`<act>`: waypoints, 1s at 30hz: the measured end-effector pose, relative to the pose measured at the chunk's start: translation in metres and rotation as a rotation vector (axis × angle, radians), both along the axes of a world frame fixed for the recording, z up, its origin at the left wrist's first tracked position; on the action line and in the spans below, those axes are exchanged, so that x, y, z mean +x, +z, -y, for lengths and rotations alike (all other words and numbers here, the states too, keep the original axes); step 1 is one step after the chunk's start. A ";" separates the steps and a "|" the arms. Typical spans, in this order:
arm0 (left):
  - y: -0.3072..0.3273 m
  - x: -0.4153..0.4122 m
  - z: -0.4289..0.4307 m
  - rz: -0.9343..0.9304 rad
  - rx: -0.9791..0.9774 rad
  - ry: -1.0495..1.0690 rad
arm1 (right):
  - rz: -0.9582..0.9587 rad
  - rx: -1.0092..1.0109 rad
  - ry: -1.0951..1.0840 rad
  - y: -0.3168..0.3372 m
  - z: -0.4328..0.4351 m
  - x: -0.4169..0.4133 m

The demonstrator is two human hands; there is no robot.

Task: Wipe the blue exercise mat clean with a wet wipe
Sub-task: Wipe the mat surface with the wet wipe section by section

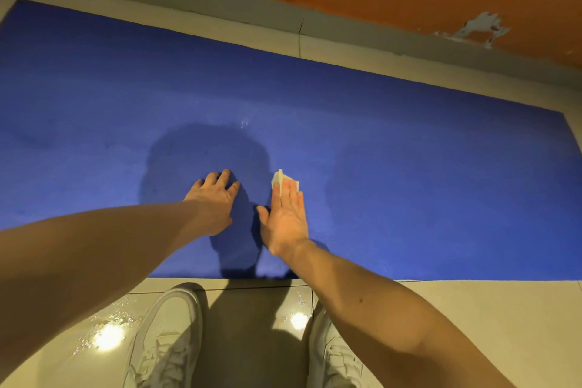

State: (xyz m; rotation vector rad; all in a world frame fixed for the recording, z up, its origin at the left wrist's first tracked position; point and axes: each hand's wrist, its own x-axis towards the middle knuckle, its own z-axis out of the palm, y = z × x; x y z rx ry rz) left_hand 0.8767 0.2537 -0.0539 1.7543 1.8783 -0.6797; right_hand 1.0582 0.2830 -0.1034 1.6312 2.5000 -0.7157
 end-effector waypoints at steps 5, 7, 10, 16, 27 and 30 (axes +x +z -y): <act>-0.002 0.000 0.000 0.027 0.013 0.013 | 0.069 0.079 0.116 -0.003 -0.022 0.045; -0.002 -0.002 0.002 0.047 0.017 0.022 | 0.144 0.098 -0.015 -0.001 -0.034 0.067; -0.001 -0.004 0.006 0.057 0.027 0.023 | 0.333 0.040 -0.136 0.001 -0.039 0.077; -0.004 0.000 0.015 0.047 0.023 0.024 | 0.112 0.047 -0.057 -0.002 0.009 0.022; -0.002 0.005 0.034 0.063 0.032 0.010 | 0.175 0.088 -0.024 0.004 0.009 0.074; -0.001 0.004 0.040 0.063 0.030 0.004 | 0.349 -0.003 -0.164 0.005 0.008 0.075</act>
